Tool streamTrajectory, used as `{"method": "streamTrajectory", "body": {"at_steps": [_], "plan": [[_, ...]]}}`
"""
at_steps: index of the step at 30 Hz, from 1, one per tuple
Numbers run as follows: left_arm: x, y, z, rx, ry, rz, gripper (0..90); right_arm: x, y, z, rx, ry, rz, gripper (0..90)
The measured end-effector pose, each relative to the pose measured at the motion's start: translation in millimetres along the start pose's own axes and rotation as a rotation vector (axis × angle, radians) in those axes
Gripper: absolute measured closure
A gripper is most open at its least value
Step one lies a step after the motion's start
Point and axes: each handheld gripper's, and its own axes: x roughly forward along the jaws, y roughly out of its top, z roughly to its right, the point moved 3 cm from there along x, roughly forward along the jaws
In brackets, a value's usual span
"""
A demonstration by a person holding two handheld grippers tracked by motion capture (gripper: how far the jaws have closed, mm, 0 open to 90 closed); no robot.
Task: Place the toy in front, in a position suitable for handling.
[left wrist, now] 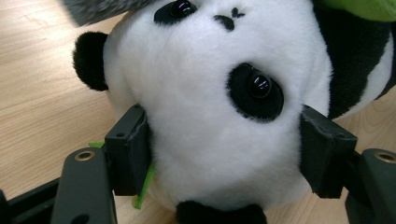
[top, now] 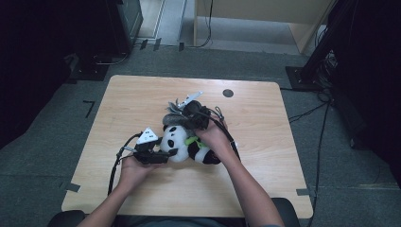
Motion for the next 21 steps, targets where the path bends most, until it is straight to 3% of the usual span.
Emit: {"method": "streamTrajectory", "body": {"at_steps": [10, 18, 21], "plan": [[0.7, 0.7, -0.5, -0.01, -0.014, 0.004, 29.2, -7.6, -8.2, 26.2, 0.065, -0.047, 0.012, 68.7], [0.5, 0.4, -1.3, -0.012, -0.017, 0.0, 27.2, -31.9, -14.1, 44.2, 0.133, -0.074, 0.07, 69.4], [0.6, 0.4, -1.6, -0.015, -0.019, 0.001, 26.3, -43.4, -12.4, 45.4, 0.136, -0.081, 0.089, 69.4]]}}
